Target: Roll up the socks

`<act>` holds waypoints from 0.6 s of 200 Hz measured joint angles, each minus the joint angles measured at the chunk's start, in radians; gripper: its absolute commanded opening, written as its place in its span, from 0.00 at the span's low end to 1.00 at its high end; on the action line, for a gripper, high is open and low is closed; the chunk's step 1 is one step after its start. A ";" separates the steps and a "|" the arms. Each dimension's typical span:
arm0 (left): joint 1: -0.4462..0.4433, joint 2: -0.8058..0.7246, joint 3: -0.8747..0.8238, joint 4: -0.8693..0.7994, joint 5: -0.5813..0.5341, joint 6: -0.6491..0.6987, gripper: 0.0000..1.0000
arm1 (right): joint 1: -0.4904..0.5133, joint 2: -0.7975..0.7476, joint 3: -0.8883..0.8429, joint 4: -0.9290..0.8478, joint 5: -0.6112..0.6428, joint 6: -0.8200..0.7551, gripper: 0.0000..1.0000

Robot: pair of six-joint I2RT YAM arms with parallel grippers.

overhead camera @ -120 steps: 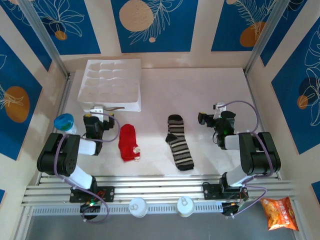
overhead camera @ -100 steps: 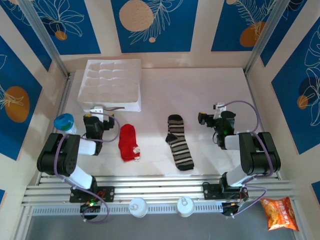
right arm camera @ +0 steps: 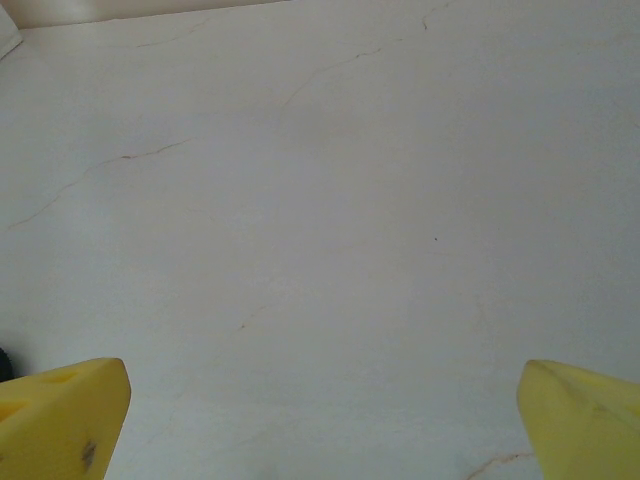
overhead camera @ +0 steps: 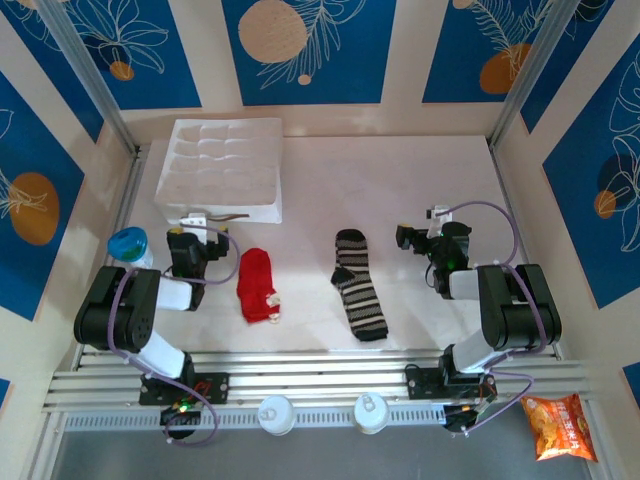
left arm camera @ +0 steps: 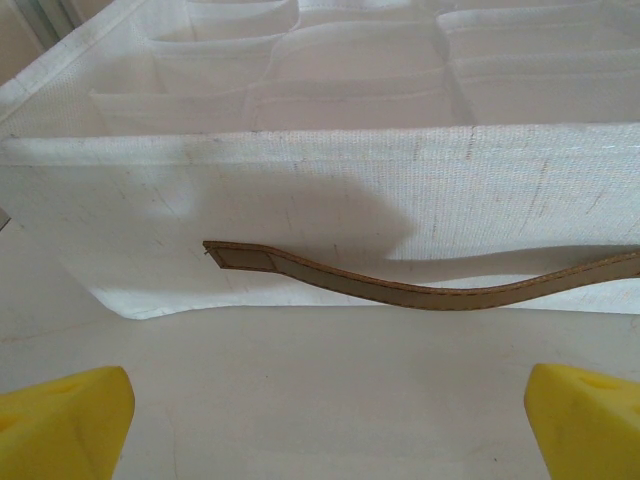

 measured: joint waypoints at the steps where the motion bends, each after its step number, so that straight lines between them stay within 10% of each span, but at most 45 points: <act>1: 0.000 0.000 0.000 0.000 0.000 0.000 1.00 | 0.000 0.000 0.000 0.000 0.000 0.000 0.99; 79: -0.014 -0.010 -0.002 -0.006 -0.014 0.008 1.00 | -0.001 -0.011 0.000 -0.011 -0.006 0.000 0.99; 120: -0.190 -0.275 0.068 -0.205 -0.264 0.049 1.00 | 0.042 -0.295 0.058 -0.209 0.123 0.013 0.99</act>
